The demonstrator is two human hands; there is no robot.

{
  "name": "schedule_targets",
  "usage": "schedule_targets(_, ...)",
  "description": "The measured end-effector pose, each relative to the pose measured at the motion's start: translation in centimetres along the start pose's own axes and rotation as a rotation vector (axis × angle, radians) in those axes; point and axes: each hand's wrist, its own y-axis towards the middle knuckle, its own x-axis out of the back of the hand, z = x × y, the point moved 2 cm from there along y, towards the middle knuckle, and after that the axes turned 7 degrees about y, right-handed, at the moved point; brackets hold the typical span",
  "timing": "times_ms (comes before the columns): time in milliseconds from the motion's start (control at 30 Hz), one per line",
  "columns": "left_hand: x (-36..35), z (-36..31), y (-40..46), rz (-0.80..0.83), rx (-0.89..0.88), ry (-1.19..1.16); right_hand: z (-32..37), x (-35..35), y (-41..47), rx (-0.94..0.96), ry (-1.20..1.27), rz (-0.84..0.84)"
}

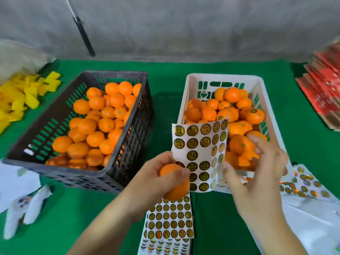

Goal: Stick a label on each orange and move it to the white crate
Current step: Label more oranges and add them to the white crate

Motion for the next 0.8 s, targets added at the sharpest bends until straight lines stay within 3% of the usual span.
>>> schedule_targets(67, -0.5, -0.1, -0.5, 0.015, -0.055, 0.031, 0.9, -0.7, -0.5, 0.285, -0.091, 0.071)
schedule_targets(167, -1.1, -0.5, -1.2, 0.079, -0.156, 0.073, 1.5, -2.1, -0.7, 0.361, -0.028, 0.251)
schedule_targets(500, -0.4, -0.8, -2.0, 0.214, -0.25, 0.231, 2.7, -0.5, 0.8, -0.167, 0.543, 0.56)
schedule_targets(567, -0.4, -0.5, -2.0, 0.2, -0.244, 0.203, 2.6, -0.1, 0.8, -0.23, 0.585, 0.463)
schedule_targets(633, -0.7, 0.1, -1.9, 0.115, -0.213, 0.14, 2.6, 0.5, 0.5, -0.221, 0.569, 0.19)
schedule_targets(700, -1.4, 0.9, -1.7, 0.01, -0.128, 0.025, 3.3, 0.6, -0.3, -0.042, 0.408, 0.013)
schedule_targets(800, -2.4, 1.4, -1.5, -0.082, -0.014, -0.19, 4.3, -1.4, -2.2, 0.3, 0.102, 0.103)
